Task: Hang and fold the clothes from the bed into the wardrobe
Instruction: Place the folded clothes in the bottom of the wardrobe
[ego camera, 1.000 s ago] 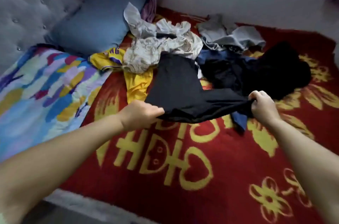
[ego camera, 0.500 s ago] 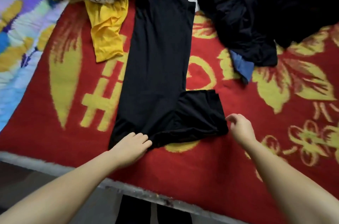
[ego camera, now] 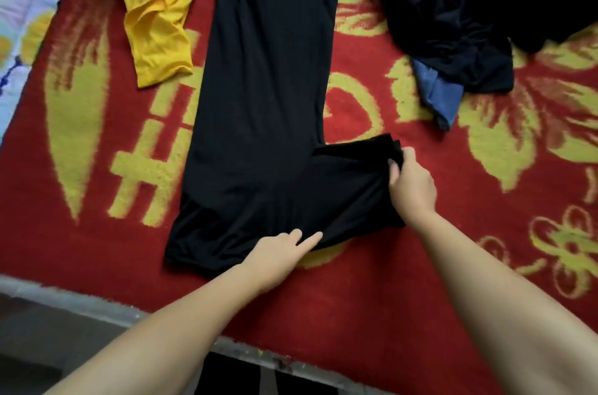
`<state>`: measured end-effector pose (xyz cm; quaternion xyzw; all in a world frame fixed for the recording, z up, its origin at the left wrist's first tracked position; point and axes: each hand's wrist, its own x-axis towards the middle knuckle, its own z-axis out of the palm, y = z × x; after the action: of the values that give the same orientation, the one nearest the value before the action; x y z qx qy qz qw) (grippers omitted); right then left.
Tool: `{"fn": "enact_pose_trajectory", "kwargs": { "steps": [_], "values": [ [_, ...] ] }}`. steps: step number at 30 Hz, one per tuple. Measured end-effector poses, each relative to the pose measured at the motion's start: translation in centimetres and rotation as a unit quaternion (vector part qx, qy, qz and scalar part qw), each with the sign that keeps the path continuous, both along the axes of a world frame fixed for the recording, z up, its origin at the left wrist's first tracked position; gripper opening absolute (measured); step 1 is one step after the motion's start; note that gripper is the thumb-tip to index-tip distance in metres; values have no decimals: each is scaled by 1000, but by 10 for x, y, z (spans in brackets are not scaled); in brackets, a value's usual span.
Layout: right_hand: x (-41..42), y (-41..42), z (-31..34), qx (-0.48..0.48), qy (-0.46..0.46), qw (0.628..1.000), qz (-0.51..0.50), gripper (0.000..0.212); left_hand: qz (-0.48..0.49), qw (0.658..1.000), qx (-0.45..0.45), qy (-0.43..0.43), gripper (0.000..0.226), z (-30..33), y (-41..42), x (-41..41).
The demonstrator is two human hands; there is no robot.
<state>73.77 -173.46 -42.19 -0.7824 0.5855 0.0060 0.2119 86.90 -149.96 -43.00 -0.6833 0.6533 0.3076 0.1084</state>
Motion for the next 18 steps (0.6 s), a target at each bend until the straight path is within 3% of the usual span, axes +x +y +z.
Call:
{"fn": "enact_pose_trajectory", "kwargs": {
  "steps": [5, 7, 10, 13, 16, 18],
  "values": [
    [-17, -4, -15, 43, 40, 997, -51, 39, -12, 998, 30, 52, 75, -4, -6, 8],
    [-18, 3, -15, 44, 59, 996, -46, 50, -24, 997, -27, 70, 68, 3, 0, 15],
    [-20, 11, -9, 87, 62, 993, -47, 46, -2, 986, -169, -4, 61, 3, 24, 33],
    [-13, 10, 9, 128, -83, 986, -67, 24, 108, 989, -58, -76, 69, 1, 55, 57],
    [26, 20, 37, 154, -253, 953, -63, 16, 75, 994, 21, -71, 66, -16, 85, 68],
    [61, 41, 52, 181, -311, 933, -18, 19, 60, 995, 37, -73, 68, -23, 93, 67]
  ]
}}
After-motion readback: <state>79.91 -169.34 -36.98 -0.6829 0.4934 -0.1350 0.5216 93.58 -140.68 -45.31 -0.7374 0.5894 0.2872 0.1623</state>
